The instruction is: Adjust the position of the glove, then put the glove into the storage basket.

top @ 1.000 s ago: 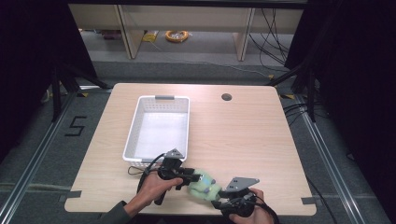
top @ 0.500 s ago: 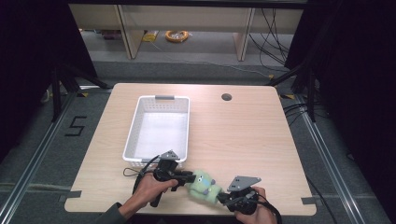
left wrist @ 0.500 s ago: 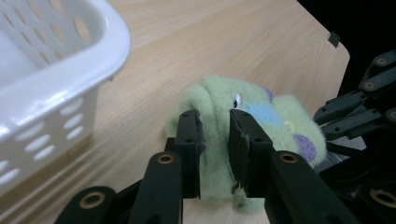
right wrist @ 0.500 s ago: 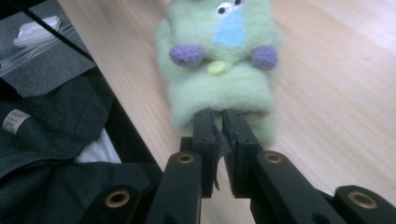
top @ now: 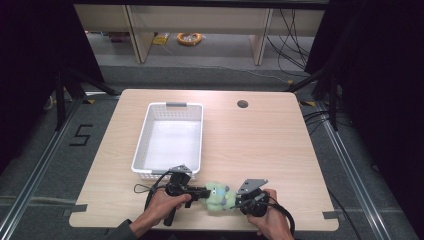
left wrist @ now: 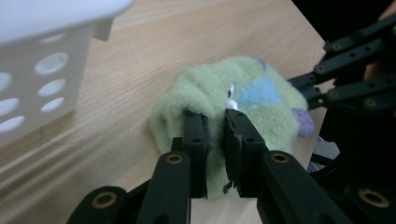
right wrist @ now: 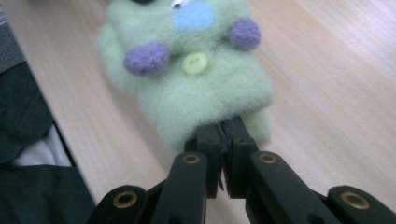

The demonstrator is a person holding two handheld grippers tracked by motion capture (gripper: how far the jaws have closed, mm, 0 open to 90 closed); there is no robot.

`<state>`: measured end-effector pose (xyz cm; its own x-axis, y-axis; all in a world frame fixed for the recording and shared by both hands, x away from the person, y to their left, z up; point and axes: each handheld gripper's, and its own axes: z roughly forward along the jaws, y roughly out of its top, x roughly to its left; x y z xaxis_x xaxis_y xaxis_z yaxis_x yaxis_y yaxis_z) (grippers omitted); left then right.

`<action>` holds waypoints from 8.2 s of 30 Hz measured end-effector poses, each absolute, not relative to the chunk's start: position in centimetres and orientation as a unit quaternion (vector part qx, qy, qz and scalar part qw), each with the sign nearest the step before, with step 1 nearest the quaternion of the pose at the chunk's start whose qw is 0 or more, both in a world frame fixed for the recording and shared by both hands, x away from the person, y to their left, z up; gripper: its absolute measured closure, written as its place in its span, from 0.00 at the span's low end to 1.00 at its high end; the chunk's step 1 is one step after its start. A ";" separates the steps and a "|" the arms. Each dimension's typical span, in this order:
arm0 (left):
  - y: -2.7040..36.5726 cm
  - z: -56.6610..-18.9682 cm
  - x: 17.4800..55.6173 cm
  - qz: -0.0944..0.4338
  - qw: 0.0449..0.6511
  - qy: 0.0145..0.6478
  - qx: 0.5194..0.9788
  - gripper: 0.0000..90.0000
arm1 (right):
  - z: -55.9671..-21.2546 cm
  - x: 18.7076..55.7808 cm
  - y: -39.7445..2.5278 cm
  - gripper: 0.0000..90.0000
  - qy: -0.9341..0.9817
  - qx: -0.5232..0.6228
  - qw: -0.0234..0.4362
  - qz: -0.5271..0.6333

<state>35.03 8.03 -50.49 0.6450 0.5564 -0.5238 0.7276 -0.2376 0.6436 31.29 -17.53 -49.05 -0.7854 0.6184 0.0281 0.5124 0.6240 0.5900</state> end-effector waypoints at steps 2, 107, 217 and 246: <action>7.7 -50.5 35.1 -0.089 0.462 0.411 0.780 0.87 | -49.1 32.0 -17.9 0.98 0.897 0.313 0.086 0.299; 7.2 -51.3 35.0 -0.077 0.432 0.451 0.778 0.38 | -48.3 37.4 -18.4 0.47 0.876 0.406 -0.032 0.258; 8.1 -42.6 36.2 -0.063 0.477 0.386 0.787 0.86 | -40.7 37.1 -18.3 0.80 0.871 0.356 0.024 0.338; 18.7 -39.0 40.0 -0.023 0.481 0.465 0.743 0.86 | -36.7 45.1 -6.9 0.79 0.891 0.308 -0.004 0.334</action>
<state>40.01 18.73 -39.03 0.5670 0.6681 -0.4817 0.7133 -0.1058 0.6928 45.13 -6.87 -36.74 -0.8101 0.5463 0.2127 0.5513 0.5864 0.5935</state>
